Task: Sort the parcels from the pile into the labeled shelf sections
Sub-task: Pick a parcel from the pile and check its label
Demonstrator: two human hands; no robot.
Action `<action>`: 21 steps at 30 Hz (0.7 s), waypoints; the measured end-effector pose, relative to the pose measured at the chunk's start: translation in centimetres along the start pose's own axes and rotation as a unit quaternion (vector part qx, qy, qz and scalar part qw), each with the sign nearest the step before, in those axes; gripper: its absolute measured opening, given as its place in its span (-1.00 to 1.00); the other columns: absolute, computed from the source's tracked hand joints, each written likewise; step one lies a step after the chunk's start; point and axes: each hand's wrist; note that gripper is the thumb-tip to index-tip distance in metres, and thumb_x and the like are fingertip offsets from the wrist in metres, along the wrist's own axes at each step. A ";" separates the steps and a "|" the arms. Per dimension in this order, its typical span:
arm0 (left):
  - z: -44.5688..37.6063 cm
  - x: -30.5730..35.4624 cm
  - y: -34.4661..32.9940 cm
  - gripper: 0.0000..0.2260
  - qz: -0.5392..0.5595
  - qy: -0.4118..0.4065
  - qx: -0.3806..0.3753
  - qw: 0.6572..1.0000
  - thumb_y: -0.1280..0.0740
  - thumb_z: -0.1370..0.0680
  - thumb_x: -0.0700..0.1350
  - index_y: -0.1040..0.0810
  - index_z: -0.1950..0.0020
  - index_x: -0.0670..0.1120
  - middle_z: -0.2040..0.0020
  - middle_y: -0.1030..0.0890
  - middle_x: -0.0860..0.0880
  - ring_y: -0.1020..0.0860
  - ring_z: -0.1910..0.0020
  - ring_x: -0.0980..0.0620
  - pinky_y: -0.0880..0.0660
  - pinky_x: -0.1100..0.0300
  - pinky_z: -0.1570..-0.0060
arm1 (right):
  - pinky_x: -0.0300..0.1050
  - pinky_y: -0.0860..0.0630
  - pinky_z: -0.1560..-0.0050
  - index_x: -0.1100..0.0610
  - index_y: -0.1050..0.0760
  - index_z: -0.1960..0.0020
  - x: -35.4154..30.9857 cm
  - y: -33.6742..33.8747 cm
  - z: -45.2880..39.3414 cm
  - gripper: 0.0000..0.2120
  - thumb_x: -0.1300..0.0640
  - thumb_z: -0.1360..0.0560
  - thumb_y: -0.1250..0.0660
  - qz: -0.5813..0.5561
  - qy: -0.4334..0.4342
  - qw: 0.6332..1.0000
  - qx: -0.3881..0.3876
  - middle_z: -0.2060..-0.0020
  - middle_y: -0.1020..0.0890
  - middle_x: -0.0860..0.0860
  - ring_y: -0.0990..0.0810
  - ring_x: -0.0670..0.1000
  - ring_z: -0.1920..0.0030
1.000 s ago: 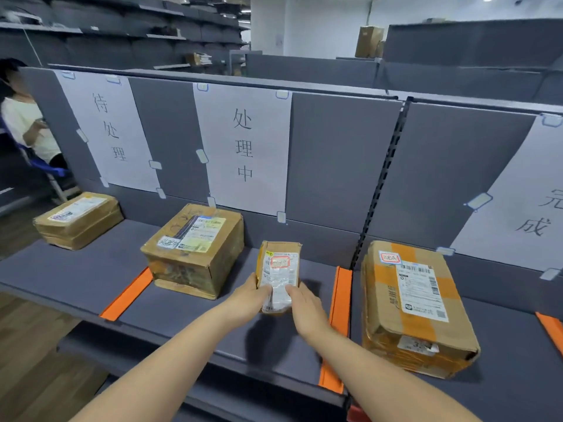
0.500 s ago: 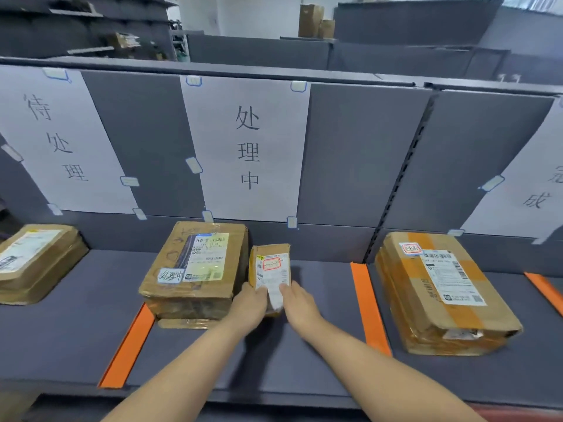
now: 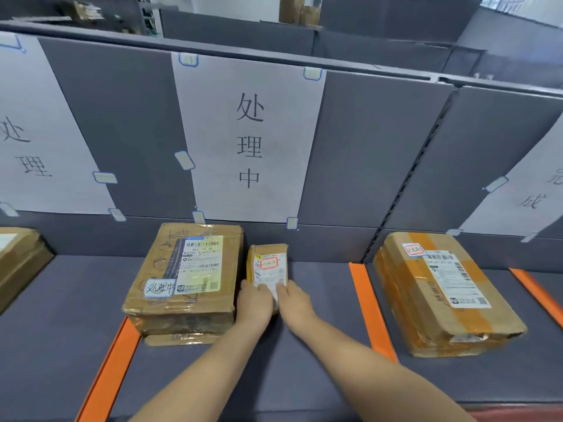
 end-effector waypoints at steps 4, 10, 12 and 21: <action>-0.6 0.1 -0.2 -0.75 0.007 -0.009 0.002 1.000 -0.14 -0.60 -0.28 -0.34 -0.27 -0.29 -0.23 -0.52 -0.24 -0.51 -0.14 -0.21 -0.35 0.14 0.09 | 0.03 -0.44 -0.23 0.19 -0.43 -0.29 -0.3 -0.6 -1.2 -0.62 -0.01 -0.65 -0.03 0.021 -0.002 1.000 0.000 -0.24 -0.55 0.16 -0.51 0.17 -0.20; -0.8 0.4 0.0 -0.78 0.037 -0.035 -0.003 0.999 -0.23 -0.60 -0.21 -0.35 -0.21 -0.26 -0.20 -0.55 -0.22 -0.52 -0.03 -0.13 -0.35 0.14 0.10 | -0.01 -0.43 -0.24 0.15 -0.38 -0.36 -0.4 -0.9 -2.3 -0.59 -0.05 -0.66 -0.01 0.059 0.012 0.998 -0.019 -0.28 -0.53 0.14 -0.50 0.17 -0.24; -1.0 0.4 0.0 -0.75 0.044 -0.040 -0.007 0.998 -0.26 -0.59 -0.18 -0.35 -0.21 -0.25 -0.18 -0.56 -0.20 -0.50 0.03 -0.09 -0.36 0.15 0.10 | 0.03 -0.42 -0.26 0.13 -0.36 -0.37 -0.3 -1.0 -2.4 -0.58 -0.08 -0.66 0.01 0.069 0.013 0.997 -0.024 -0.29 -0.52 0.13 -0.49 0.17 -0.25; -1.3 0.6 -0.2 -0.72 0.037 -0.026 -0.001 0.999 -0.28 -0.58 -0.15 -0.33 -0.22 -0.23 -0.17 -0.55 -0.20 -0.53 -0.04 -0.15 -0.46 0.05 0.04 | 0.02 -0.38 -0.31 0.14 -0.31 -0.41 -0.5 -0.7 -2.6 -0.58 -0.05 -0.67 0.00 0.047 -0.003 0.998 -0.044 -0.34 -0.48 0.14 -0.46 0.17 -0.30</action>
Point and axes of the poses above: each hand's wrist, its own z-axis away from the middle knuckle, its own y-axis out of the back of the hand, x = y × z
